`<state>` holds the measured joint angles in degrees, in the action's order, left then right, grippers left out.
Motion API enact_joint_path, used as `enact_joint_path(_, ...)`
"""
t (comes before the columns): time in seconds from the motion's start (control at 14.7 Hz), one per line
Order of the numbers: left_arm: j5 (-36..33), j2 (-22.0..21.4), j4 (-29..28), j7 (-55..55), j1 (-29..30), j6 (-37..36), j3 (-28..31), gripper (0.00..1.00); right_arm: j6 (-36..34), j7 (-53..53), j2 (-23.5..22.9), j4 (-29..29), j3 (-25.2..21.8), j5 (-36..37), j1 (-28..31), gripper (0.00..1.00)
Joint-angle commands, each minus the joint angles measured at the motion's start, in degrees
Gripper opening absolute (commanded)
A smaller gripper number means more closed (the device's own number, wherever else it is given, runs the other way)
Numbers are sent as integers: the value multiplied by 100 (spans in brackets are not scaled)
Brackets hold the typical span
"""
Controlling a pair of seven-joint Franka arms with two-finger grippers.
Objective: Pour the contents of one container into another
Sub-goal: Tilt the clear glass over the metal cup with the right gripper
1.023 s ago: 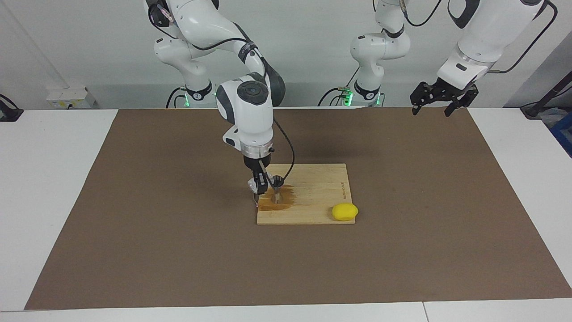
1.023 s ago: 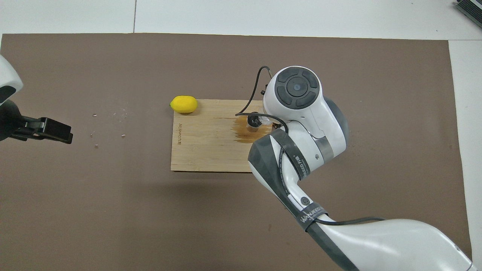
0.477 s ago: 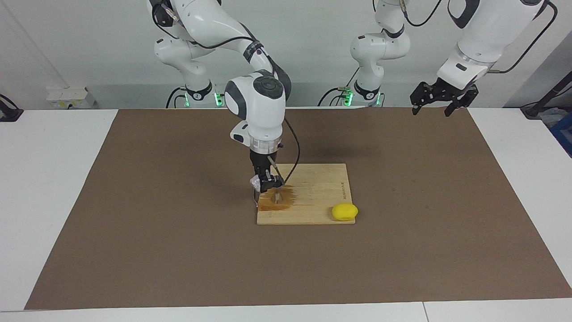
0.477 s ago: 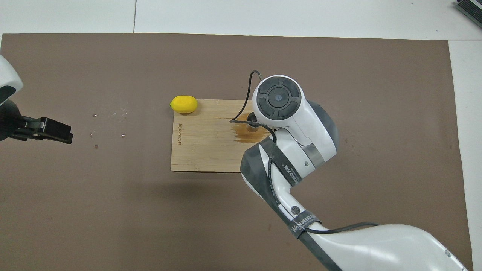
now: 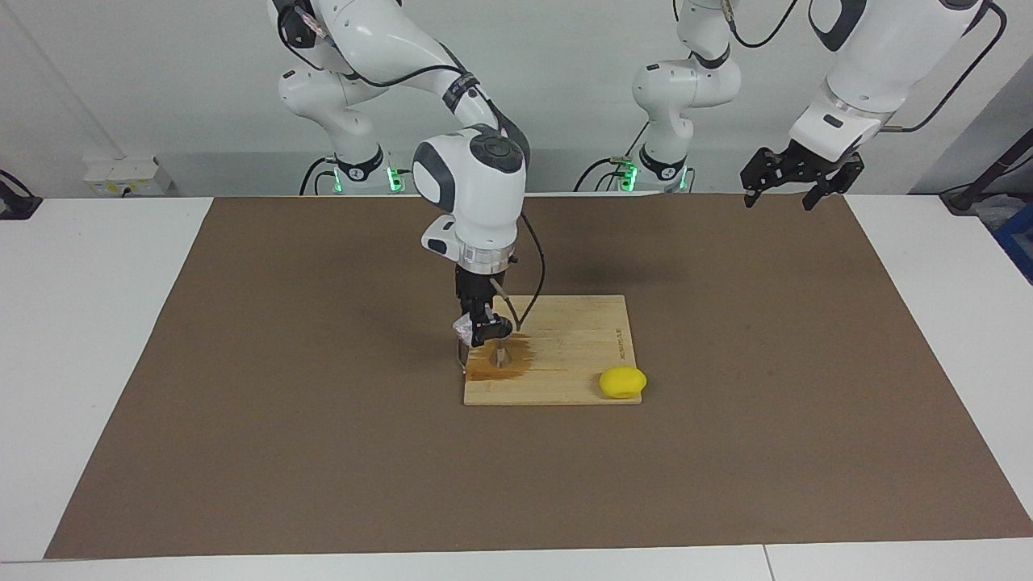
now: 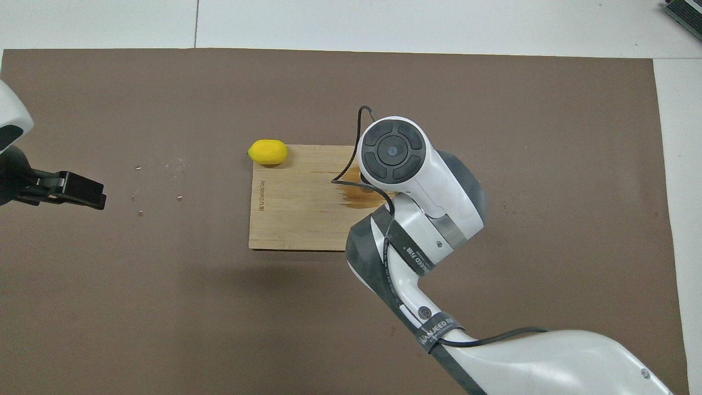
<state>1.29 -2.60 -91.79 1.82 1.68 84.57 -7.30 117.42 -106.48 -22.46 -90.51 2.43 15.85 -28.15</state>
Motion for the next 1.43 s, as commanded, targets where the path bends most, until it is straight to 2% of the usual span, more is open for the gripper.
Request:
enact_joint_path(0.0,-103,-136,-93,11,-72,-63,62,100,-96,-83,-39,130,21,182,-50,0)
enact_joint_path(0.61,-103,-136,-93,11,-63,-63,62,100,-201,-83,-56,368,30,129,-33,0)
enact_joint_path(1.36,-103,-136,-93,11,-72,-63,62,100,-211,-83,-56,368,30,173,-41,0)
